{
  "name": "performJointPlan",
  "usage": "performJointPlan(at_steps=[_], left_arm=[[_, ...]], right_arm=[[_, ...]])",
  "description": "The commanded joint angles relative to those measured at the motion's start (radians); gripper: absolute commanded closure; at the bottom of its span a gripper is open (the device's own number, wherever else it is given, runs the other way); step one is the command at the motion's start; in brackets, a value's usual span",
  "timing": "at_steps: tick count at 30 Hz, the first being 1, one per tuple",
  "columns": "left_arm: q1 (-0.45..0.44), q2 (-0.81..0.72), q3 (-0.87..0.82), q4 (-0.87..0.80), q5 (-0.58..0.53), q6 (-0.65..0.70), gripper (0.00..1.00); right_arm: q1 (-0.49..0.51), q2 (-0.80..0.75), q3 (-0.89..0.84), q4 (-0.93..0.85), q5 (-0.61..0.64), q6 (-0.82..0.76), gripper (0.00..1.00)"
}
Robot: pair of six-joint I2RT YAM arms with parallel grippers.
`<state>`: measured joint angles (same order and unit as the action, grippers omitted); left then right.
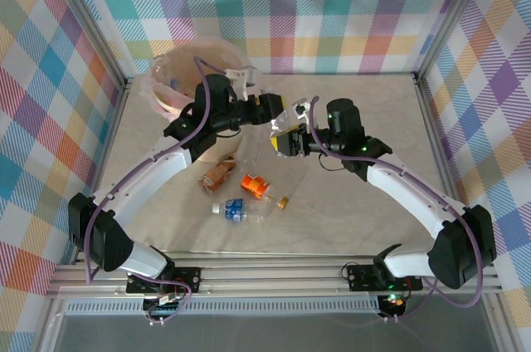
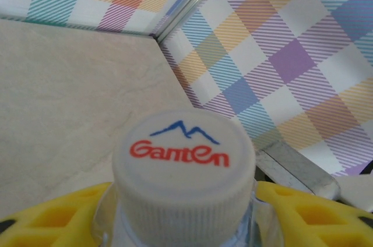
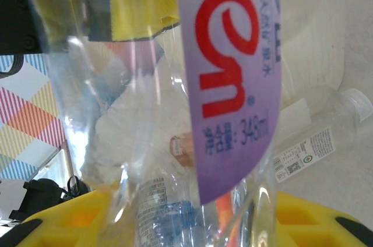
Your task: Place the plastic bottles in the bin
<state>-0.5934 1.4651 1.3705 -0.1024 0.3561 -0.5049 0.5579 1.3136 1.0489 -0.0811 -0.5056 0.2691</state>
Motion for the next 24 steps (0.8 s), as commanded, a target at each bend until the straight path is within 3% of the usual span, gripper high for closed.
performJointPlan(at_steps=[1, 6, 12, 15, 24], left_arm=[[-0.006, -0.013, 0.023, -0.002, -0.012, 0.012, 0.53], [-0.006, -0.018, 0.023, -0.003, -0.033, 0.02, 0.66], [-0.006, -0.037, 0.033, -0.037, -0.105, 0.06, 0.71], [-0.005, -0.055, 0.057, -0.061, -0.152, 0.101, 0.71], [0.048, -0.101, 0.236, -0.091, -0.352, 0.312, 0.74]], right_arm=[[0.008, -0.032, 0.011, 0.052, -0.014, 0.001, 0.54], [0.009, -0.041, 0.008, 0.042, -0.002, 0.002, 0.42], [0.01, -0.073, 0.008, 0.012, 0.024, -0.004, 0.1], [0.01, -0.096, 0.009, -0.016, 0.05, -0.01, 0.0], [0.01, -0.178, -0.023, -0.06, 0.123, -0.011, 0.0]])
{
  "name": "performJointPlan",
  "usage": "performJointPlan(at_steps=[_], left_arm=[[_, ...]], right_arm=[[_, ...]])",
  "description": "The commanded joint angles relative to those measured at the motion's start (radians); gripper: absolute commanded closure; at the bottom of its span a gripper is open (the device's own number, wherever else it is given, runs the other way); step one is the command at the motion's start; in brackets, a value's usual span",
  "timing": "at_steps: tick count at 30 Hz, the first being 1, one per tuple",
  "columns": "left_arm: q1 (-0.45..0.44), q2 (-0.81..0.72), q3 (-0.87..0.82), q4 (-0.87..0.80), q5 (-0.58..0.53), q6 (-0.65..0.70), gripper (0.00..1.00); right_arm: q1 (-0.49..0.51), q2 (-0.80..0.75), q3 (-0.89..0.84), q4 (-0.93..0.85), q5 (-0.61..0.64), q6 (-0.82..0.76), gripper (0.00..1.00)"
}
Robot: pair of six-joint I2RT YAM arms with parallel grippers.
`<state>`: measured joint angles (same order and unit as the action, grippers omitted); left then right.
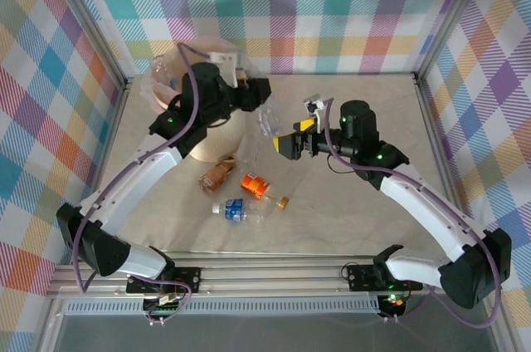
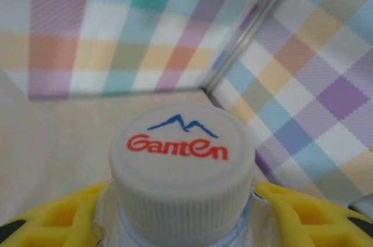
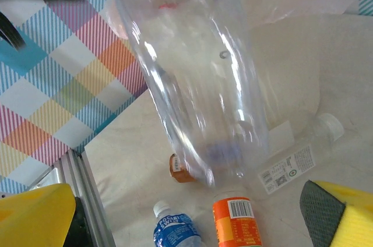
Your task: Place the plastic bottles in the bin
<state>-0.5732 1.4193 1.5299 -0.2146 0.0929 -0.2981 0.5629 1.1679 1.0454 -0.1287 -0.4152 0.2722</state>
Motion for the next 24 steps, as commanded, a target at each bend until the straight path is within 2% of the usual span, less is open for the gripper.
performJointPlan(at_steps=[1, 11, 17, 24], left_arm=[[0.041, -0.053, 0.099, 0.021, -0.106, 0.126, 0.74], [0.215, 0.035, 0.268, -0.036, -0.212, 0.277, 0.74], [0.304, 0.096, 0.313, -0.13, -0.218, 0.296, 0.74], [0.356, 0.141, 0.326, -0.261, -0.203, 0.318, 0.71]], right_arm=[[0.005, -0.041, -0.025, -0.015, 0.041, -0.014, 0.0], [0.005, -0.054, -0.035, -0.028, 0.061, -0.005, 0.0], [0.005, -0.043, -0.033, -0.036, 0.078, 0.001, 0.0], [0.005, -0.028, -0.026, -0.057, 0.112, 0.007, 0.0]])
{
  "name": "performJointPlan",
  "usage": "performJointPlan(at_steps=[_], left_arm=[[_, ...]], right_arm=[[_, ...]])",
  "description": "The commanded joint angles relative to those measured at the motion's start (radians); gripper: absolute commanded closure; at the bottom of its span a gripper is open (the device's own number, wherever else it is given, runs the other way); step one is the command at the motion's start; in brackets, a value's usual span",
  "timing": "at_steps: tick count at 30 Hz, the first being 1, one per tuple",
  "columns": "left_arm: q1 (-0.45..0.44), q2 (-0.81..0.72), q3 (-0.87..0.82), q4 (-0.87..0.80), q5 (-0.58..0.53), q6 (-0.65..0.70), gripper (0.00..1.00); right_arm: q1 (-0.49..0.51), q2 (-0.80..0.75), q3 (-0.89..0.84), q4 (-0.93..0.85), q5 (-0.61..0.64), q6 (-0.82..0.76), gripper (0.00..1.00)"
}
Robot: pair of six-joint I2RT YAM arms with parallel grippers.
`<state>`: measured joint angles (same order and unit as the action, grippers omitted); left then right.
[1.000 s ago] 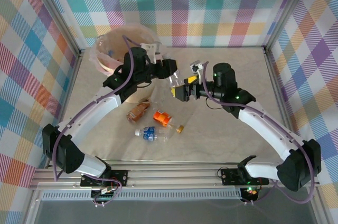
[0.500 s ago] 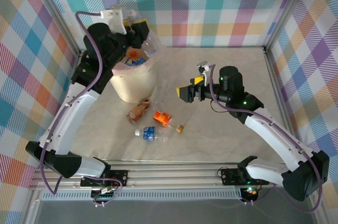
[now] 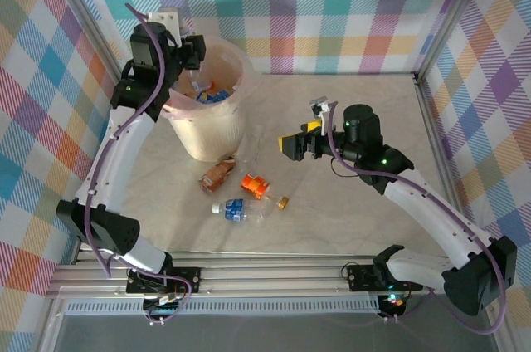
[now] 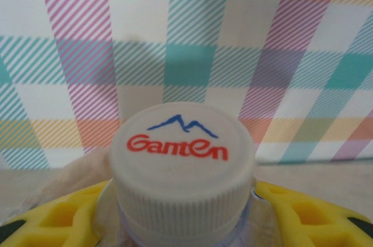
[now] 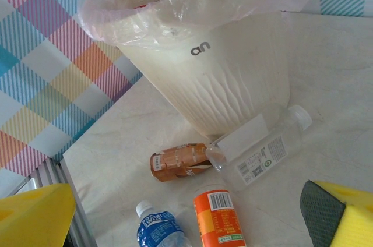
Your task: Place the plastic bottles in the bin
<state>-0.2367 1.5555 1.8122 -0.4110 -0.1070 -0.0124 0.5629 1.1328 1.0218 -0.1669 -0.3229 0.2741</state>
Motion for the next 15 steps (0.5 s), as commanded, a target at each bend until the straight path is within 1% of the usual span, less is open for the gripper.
performJointPlan(at_steps=[1, 4, 8, 13, 15], left_arm=[[0.023, 0.013, 0.05, -0.089, -0.005, 0.035, 0.7], [0.032, 0.031, 0.057, -0.144, -0.012, 0.033, 0.67], [0.034, 0.042, 0.031, -0.166, -0.024, 0.032, 0.63], [0.043, 0.057, 0.002, -0.173, -0.088, 0.04, 0.61], [0.048, 0.07, 0.002, -0.176, -0.094, 0.045, 0.56]], right_arm=[[0.005, 0.011, 0.002, -0.026, 0.026, 0.006, 0.0], [0.005, 0.019, 0.009, -0.039, 0.036, 0.007, 0.0], [0.004, 0.026, 0.009, -0.039, 0.044, 0.009, 0.0], [0.005, 0.035, 0.014, -0.044, 0.05, 0.01, 0.0], [0.005, 0.037, 0.014, -0.046, 0.052, 0.008, 0.0]])
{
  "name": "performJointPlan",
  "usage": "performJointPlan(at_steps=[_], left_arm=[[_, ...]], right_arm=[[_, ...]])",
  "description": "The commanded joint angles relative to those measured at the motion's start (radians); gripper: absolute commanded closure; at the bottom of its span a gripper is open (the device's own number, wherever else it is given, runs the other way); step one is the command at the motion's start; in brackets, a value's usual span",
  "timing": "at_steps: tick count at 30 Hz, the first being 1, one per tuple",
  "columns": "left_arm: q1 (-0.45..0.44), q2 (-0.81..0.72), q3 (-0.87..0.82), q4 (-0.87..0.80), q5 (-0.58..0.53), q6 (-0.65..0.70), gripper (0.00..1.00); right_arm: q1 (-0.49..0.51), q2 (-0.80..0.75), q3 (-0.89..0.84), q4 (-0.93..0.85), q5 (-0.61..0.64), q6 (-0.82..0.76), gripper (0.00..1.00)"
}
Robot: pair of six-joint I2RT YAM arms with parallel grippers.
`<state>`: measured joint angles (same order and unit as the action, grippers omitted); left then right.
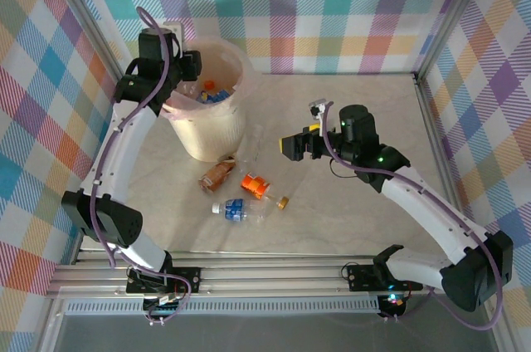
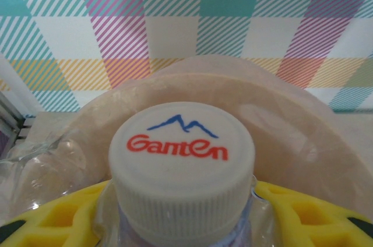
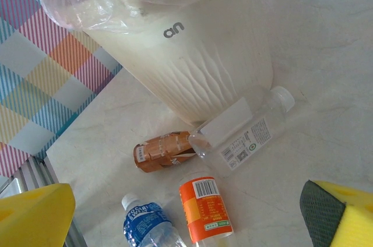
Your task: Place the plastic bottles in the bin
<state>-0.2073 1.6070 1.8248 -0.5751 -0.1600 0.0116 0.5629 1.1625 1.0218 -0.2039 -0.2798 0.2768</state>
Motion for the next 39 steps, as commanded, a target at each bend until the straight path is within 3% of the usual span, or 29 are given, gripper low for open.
performJointPlan(at_steps=[1, 5, 12, 27, 39], left_arm=[[0.022, 0.027, -0.008, -0.016, -0.038, 0.023, 0.53], [0.024, 0.055, 0.012, -0.042, -0.028, 0.025, 0.37], [0.024, 0.025, 0.009, -0.063, 0.017, 0.006, 0.21], [0.024, -0.261, -0.294, 0.038, 0.141, -0.099, 0.25], [0.024, -0.454, -0.565, 0.097, 0.075, -0.183, 0.26]], right_arm=[[0.005, 0.007, 0.013, -0.008, 0.011, 0.005, 0.0], [0.005, 0.006, 0.012, -0.012, 0.019, 0.005, 0.0], [0.005, 0.003, 0.012, -0.018, 0.027, 0.002, 0.0], [0.005, 0.025, 0.009, -0.022, 0.06, 0.025, 0.0], [0.005, 0.026, 0.0, -0.009, 0.059, 0.035, 0.0]])
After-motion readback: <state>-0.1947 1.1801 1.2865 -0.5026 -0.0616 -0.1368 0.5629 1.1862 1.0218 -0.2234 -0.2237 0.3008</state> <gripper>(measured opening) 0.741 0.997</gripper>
